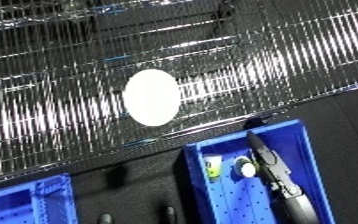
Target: Pick up the object and place it into the box
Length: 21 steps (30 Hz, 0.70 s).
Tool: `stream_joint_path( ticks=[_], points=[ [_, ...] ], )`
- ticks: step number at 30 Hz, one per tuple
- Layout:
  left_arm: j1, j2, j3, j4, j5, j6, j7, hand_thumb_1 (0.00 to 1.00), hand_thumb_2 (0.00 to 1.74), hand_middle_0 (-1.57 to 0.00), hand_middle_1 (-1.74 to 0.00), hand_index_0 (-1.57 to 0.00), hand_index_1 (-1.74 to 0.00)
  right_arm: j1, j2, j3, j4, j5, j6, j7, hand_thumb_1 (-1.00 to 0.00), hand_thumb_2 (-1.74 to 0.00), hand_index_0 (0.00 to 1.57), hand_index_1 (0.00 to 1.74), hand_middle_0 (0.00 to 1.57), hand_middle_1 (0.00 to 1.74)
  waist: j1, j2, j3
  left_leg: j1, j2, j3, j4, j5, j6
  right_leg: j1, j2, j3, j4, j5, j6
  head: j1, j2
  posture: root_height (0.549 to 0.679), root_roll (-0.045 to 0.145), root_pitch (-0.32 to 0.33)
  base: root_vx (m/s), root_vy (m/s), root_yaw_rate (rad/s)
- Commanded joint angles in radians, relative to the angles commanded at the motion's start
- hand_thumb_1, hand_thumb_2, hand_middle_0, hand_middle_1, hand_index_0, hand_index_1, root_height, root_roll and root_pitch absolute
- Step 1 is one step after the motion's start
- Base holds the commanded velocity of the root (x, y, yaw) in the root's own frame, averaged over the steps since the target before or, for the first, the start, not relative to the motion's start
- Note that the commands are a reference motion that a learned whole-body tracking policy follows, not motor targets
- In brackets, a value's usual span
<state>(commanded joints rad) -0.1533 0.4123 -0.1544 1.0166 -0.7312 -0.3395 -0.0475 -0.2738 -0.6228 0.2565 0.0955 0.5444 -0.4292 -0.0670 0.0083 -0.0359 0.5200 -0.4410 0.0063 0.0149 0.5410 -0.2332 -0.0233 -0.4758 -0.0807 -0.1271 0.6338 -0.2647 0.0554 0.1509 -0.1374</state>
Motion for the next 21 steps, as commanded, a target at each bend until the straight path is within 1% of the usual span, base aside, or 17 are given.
stream_joint_path(
  ticks=[5, 10, 14, 16, 21],
  points=[
    [-0.013, 0.008, -0.018, 0.004, 0.015, 0.004, -0.01, 0.0, 0.0, 0.0, 0.0, 0.0, 0.0, -0.094, -0.016, 0.026, -0.005, 0.003, 0.072, -0.007, 0.0, 0.0, 0.0, 0.0, 0.0, 0.0, 0.024, 0.01, 0.0, -0.003, -0.006, -0.005, 0.006, -0.001, -0.0005, 0.004, -0.0066, -0.01, 0.007, -0.005, -0.0053, 0.036, -0.011, 0.647, 0.033, 0.105, 0.037, -0.02, 0.073],
    [-0.026, 0.012, -0.032, -0.008, 0.033, 0.018, -0.012, 0.0, 0.0, 0.0, 0.0, 0.0, 0.0, -0.187, -0.009, 0.06, 0.04, 0.022, 0.127, 0.01, 0.0, 0.0, 0.0, 0.0, 0.0, 0.0, 0.045, 0.025, 0.0, -0.014, -0.015, -0.013, 0.018, -0.003, 0.0017, -0.002, -0.0162, -0.019, 0.021, -0.01, -0.0097, 0.079, -0.029, 0.646, 0.035, 0.104, 0.046, -0.008, 0.109],
    [-0.031, 0.011, -0.043, -0.028, 0.051, 0.032, -0.005, 0.0, 0.0, 0.0, 0.0, 0.0, 0.0, -0.25, 0.005, 0.085, 0.1, 0.037, 0.134, 0.024, 0.0, 0.0, 0.0, 0.0, 0.0, 0.0, 0.058, 0.037, 0.0, -0.027, -0.024, -0.021, 0.03, -0.005, 0.0047, -0.011, -0.0251, -0.026, 0.036, -0.013, -0.0131, 0.114, -0.035, 0.645, 0.037, 0.106, 0.037, -0.008, 0.112],
    [-0.032, 0.011, -0.054, -0.034, 0.056, 0.037, -0.003, 0.0, 0.0, 0.0, 0.0, 0.0, 0.0, -0.283, 0.006, 0.094, 0.136, 0.043, 0.132, 0.026, 0.0, 0.0, 0.0, 0.0, 0.0, 0.0, 0.067, 0.044, 0.0, -0.035, -0.028, -0.025, 0.039, -0.007, 0.0066, -0.016, -0.0296, -0.031, 0.047, -0.016, -0.016, 0.129, -0.041, 0.644, 0.039, 0.106, 0.03, -0.009, 0.104],
    [-0.032, 0.01, -0.079, -0.044, 0.055, 0.045, -0.001, 0.0, 0.0, 0.0, 0.0, 0.0, 0.0, -0.362, 0.002, 0.109, 0.223, 0.062, 0.133, 0.029, 0.0, 0.0, 0.0, 0.0, 0.0, 0.0, 0.084, 0.06, 0.0, -0.052, -0.035, -0.033, 0.056, -0.01, 0.009, -0.03, -0.037, -0.038, 0.068, -0.022, -0.0219, 0.167, -0.04, 0.642, 0.041, 0.106, 0.037, -0.006, 0.087]
  ],
)
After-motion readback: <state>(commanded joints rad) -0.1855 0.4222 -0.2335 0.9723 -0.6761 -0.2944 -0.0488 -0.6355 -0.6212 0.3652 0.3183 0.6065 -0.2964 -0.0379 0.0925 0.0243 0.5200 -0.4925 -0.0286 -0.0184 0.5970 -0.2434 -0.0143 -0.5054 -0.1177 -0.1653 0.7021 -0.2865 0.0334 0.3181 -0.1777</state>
